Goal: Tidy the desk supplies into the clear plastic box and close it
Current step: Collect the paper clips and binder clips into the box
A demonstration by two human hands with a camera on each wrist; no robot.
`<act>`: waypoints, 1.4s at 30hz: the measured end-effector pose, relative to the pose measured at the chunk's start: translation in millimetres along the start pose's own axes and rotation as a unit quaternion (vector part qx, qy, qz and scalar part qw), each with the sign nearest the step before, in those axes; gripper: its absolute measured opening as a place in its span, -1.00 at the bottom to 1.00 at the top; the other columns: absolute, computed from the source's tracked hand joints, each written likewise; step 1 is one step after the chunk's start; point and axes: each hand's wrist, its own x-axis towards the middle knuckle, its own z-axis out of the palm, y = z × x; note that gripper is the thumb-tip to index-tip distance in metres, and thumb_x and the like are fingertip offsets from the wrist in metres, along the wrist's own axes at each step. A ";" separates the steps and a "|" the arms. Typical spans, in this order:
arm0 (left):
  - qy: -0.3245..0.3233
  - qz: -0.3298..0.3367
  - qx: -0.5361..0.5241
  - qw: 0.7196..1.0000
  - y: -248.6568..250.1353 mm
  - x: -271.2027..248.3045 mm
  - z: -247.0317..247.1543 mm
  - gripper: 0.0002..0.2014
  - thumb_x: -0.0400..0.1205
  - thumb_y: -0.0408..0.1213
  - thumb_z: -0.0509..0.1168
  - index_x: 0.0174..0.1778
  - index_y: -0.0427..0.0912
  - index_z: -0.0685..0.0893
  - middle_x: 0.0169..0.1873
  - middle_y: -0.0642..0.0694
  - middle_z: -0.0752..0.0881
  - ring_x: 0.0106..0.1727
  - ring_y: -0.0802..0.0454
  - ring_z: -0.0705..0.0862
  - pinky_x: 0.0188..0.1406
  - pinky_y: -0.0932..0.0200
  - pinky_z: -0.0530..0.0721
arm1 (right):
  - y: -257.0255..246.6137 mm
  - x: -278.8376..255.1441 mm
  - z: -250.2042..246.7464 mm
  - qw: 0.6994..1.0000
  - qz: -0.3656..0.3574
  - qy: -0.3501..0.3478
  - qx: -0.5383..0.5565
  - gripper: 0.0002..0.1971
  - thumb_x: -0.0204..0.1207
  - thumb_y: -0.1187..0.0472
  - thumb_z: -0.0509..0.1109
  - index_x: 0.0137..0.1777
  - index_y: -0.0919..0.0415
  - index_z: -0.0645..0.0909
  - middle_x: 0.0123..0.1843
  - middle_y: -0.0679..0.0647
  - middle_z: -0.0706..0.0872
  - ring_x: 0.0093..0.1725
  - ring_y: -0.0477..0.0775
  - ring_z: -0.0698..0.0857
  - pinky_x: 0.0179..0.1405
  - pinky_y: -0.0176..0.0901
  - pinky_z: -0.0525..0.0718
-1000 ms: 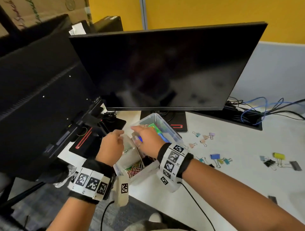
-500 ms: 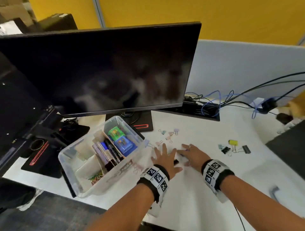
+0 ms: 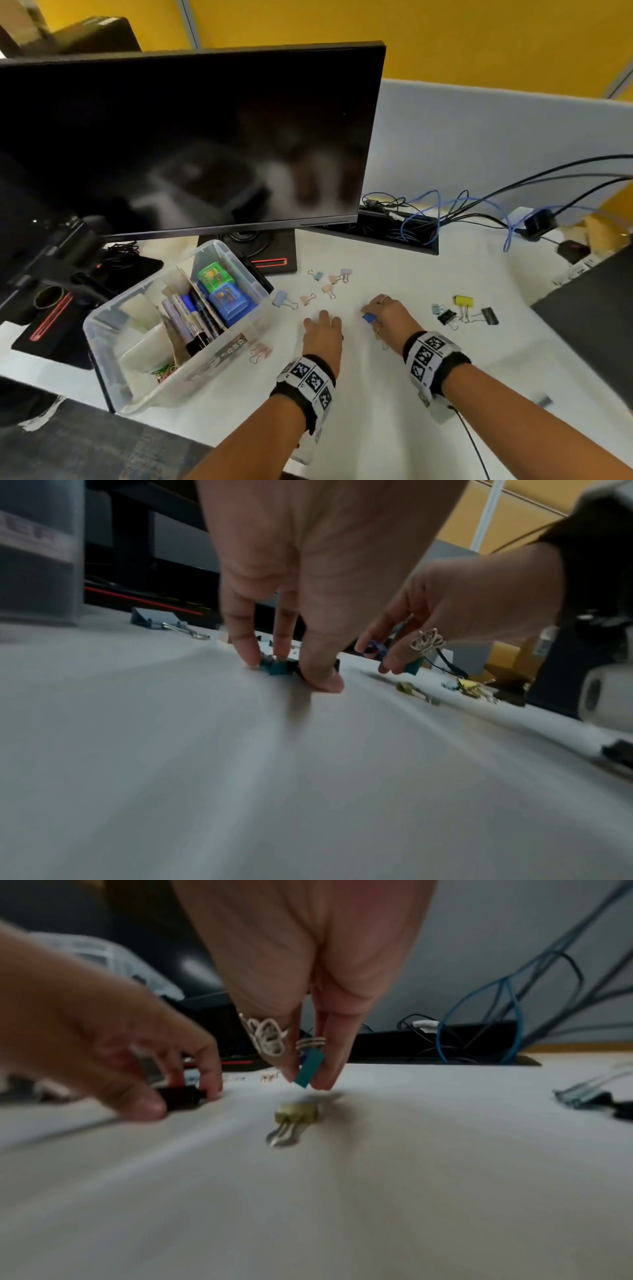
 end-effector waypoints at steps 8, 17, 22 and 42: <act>-0.078 -0.057 -0.132 0.987 -20.9 3.9 -23.2 -0.59 0.57 -0.25 0.31 0.32 -0.24 0.45 0.39 -0.26 0.31 0.29 -0.28 0.53 0.30 -0.10 0.59 | 1.1 1.0 -13.2 0.987 0.065 0.077 0.121 -0.70 0.41 0.65 0.26 0.08 0.49 0.68 0.13 0.40 0.72 0.05 0.20 0.64 -0.26 -0.62 0.49; 0.066 0.026 -0.259 0.963 -50.2 -76.8 -92.6 -0.68 0.51 -0.33 0.36 0.18 -0.21 0.56 0.11 -0.06 0.51 0.10 -0.01 0.52 -0.05 0.31 0.38 | 2.4 -19.7 19.6 0.993 0.104 -0.052 -0.018 -0.68 0.44 0.35 0.38 -0.05 0.12 0.26 0.03 0.10 0.26 -0.06 0.07 0.39 0.00 -0.26 0.50; 0.253 -0.119 -0.301 0.912 -137.7 -115.1 -140.7 -0.80 0.49 -0.40 0.41 0.00 -0.20 0.63 -0.25 0.03 0.57 -0.07 -0.03 0.60 -0.18 0.26 0.46 | -11.2 -19.3 26.3 0.987 0.106 -0.079 -0.092 -0.65 0.48 0.52 0.10 0.19 0.20 0.42 0.14 0.26 0.38 0.10 0.15 0.53 0.15 -0.10 0.53; 0.124 -0.265 -0.298 0.909 -286.4 -138.5 -92.9 -0.54 0.61 -0.40 0.19 0.46 -0.21 0.36 0.23 -0.34 0.62 0.20 -0.35 0.65 0.19 -0.18 0.68 | -352.0 23.0 37.5 0.913 -0.197 -0.093 0.345 -0.88 0.62 0.34 0.16 -0.06 0.16 0.49 -0.01 0.06 0.48 0.00 -0.04 0.46 0.08 -0.20 0.44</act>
